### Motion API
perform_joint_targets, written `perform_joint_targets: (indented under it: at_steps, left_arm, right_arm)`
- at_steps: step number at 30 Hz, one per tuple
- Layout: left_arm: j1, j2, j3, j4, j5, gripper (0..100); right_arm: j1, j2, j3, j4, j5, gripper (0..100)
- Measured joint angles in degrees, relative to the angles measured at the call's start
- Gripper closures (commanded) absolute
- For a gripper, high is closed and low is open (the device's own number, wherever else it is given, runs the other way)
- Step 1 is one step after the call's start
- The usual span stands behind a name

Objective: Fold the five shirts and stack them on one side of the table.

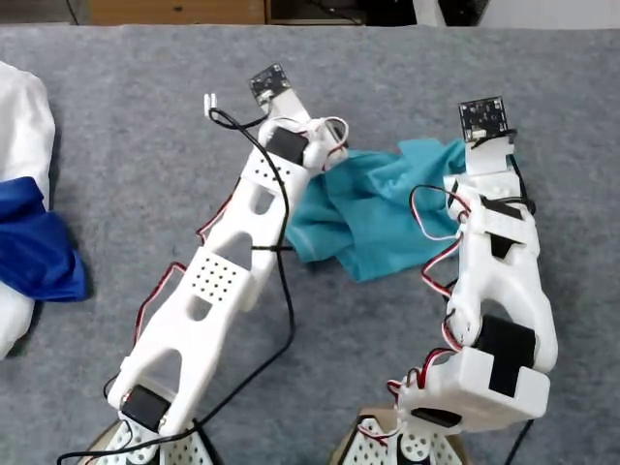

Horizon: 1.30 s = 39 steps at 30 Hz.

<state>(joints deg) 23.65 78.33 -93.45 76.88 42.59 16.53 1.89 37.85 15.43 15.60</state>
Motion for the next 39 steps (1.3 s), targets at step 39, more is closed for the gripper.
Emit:
perform_joint_targets:
  at_steps: [39]
  left_arm:
    - [-0.88,-4.48,0.0,3.25,-4.13,98]
  right_arm:
    - [3.16,-0.18,-0.18,0.26,-0.44,97.2]
